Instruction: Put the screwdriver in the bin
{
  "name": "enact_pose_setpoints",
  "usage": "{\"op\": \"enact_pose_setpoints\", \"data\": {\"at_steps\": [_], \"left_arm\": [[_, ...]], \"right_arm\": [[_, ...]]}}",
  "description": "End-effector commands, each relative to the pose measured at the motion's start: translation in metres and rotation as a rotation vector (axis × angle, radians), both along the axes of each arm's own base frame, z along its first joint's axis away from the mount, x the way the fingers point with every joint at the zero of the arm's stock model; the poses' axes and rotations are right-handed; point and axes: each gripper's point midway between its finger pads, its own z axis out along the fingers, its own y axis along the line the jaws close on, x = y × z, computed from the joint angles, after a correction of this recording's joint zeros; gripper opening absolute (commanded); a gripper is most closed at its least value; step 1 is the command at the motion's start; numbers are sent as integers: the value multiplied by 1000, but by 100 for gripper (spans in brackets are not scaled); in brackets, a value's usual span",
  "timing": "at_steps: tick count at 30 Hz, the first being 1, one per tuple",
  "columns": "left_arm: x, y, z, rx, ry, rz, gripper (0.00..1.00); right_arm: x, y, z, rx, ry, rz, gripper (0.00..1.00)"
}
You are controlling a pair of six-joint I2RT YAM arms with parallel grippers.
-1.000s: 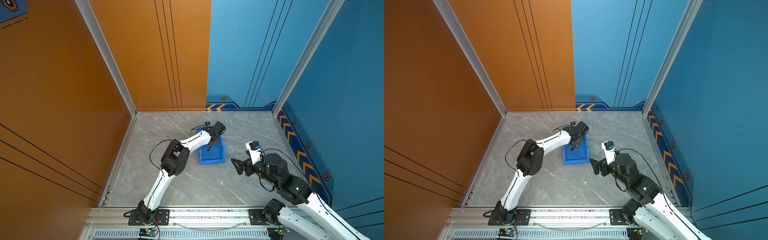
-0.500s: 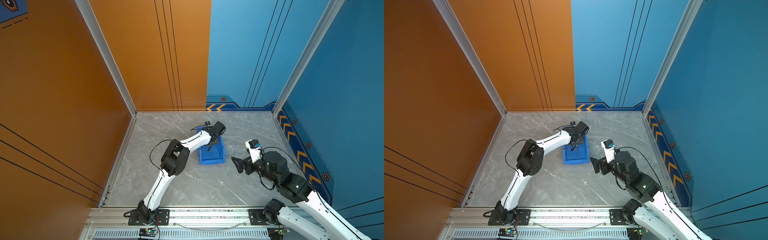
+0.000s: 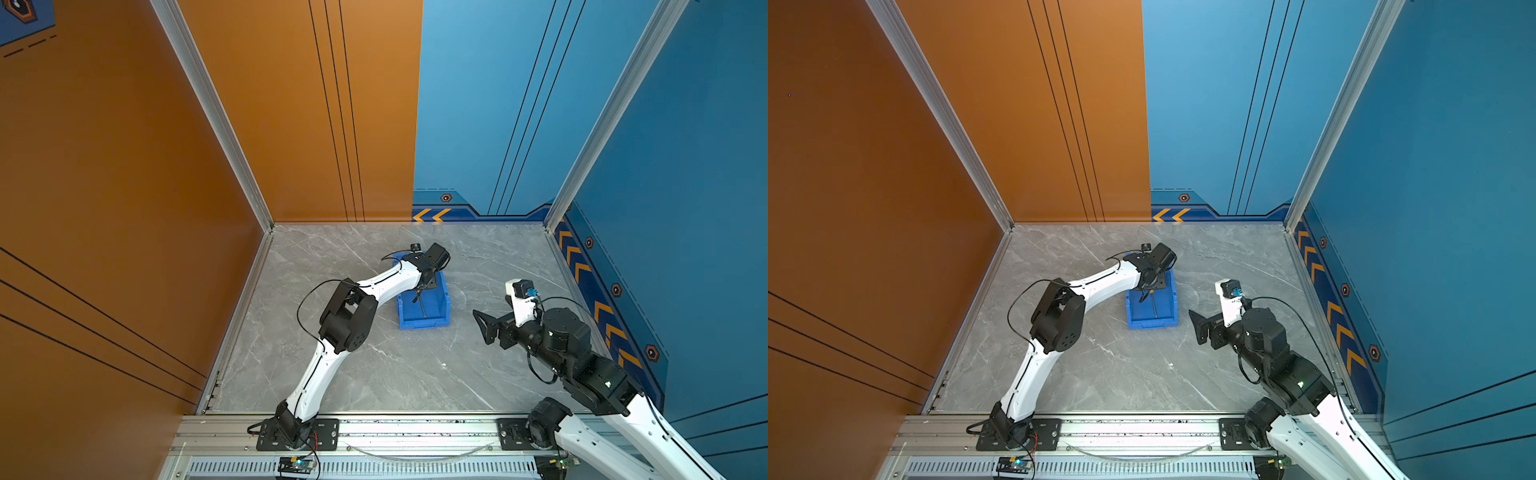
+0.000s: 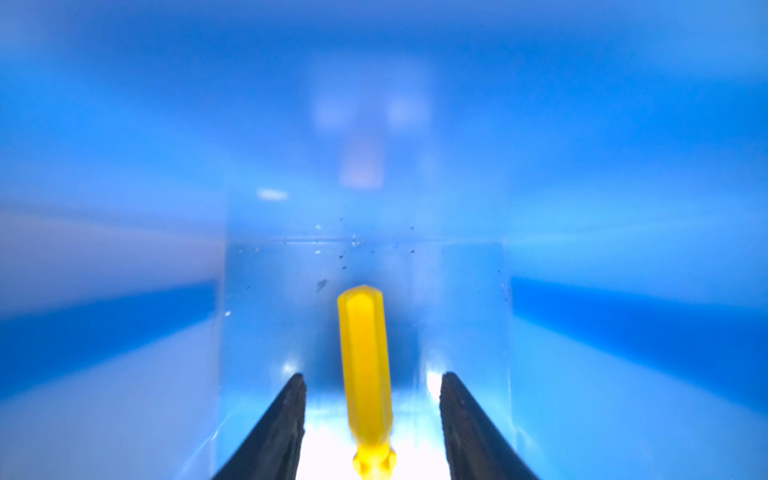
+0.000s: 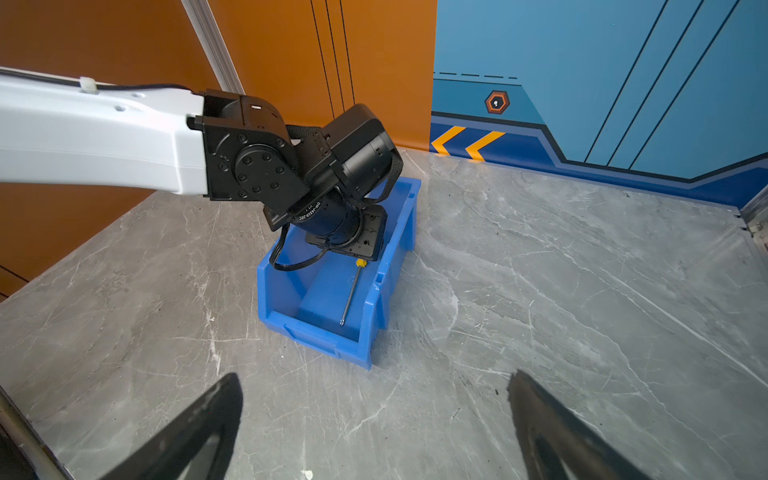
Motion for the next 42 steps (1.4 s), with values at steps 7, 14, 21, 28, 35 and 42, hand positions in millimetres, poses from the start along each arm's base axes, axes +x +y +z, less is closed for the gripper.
{"op": "enact_pose_setpoints", "data": {"at_steps": [7, 14, 21, 28, 35, 42], "left_arm": [[-26, 17, 79, -3, -90, -43, 64], [-63, 24, 120, -20, -129, -123, 73], [-90, 49, 146, -17, -162, -167, 78], [-109, 68, 147, -18, -174, -204, 82], [-125, 106, 133, -15, -189, -233, 84], [-143, 162, 118, -15, -220, -180, 91]], "right_arm": [[-9, -22, -21, -21, 36, -77, 100], [-7, -31, -33, -58, 66, -119, 100], [1, -36, -38, -87, 89, -166, 100], [11, -53, -32, -83, 81, -269, 100], [14, -70, -41, -42, 105, -384, 100], [8, -102, -49, -19, 58, -544, 100]]}}
